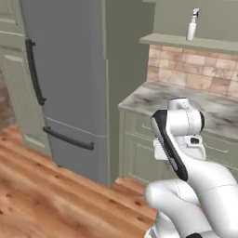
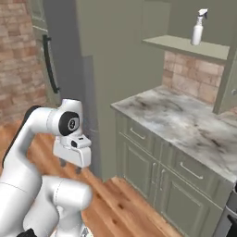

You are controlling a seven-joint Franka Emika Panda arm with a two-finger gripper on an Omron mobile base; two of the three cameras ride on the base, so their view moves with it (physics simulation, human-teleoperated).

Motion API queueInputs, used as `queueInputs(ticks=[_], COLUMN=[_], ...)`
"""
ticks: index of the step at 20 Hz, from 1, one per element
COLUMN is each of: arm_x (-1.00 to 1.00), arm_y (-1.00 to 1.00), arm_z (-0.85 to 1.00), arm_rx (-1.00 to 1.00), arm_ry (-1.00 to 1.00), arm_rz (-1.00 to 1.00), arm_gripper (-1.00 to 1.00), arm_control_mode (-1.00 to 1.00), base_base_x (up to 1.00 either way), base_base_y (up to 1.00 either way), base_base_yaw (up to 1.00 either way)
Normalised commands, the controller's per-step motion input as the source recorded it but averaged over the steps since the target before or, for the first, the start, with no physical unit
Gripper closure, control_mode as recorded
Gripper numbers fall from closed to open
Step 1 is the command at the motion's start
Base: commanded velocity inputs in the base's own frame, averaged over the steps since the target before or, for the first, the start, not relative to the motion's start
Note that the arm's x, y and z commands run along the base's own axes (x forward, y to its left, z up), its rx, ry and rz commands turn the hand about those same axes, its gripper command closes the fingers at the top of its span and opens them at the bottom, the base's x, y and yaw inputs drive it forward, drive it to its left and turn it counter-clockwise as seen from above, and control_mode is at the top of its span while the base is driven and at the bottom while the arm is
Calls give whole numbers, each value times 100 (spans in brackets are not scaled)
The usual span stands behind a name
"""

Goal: Move the cutting board and knife to the sink. Then move spray from the cabinet to the counter.

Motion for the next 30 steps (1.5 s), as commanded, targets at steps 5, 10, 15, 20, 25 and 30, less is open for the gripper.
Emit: queueInputs(ticks=[5, 10, 15, 20, 25, 30], arm_x=[0, 0, 0, 0, 0, 0], arm_y=[0, 0, 0, 0, 0, 0], arm_z=[0, 0, 0, 0, 0, 0], arm_rx=[0, 0, 0, 0, 0, 0], arm_ry=[0, 0, 0, 0, 0, 0], arm_rz=[0, 0, 0, 0, 0, 0], arm_gripper=[-100, -100, -100, -100, -100, -100], arm_control_mode=[100, 100, 100, 100, 100, 100], base_base_x=[49, 49, 51, 55, 57, 64], base_base_y=[31, 31, 38, 58, 36, 16], base_base_yaw=[-65, -65, -56, -1, 25, 13])
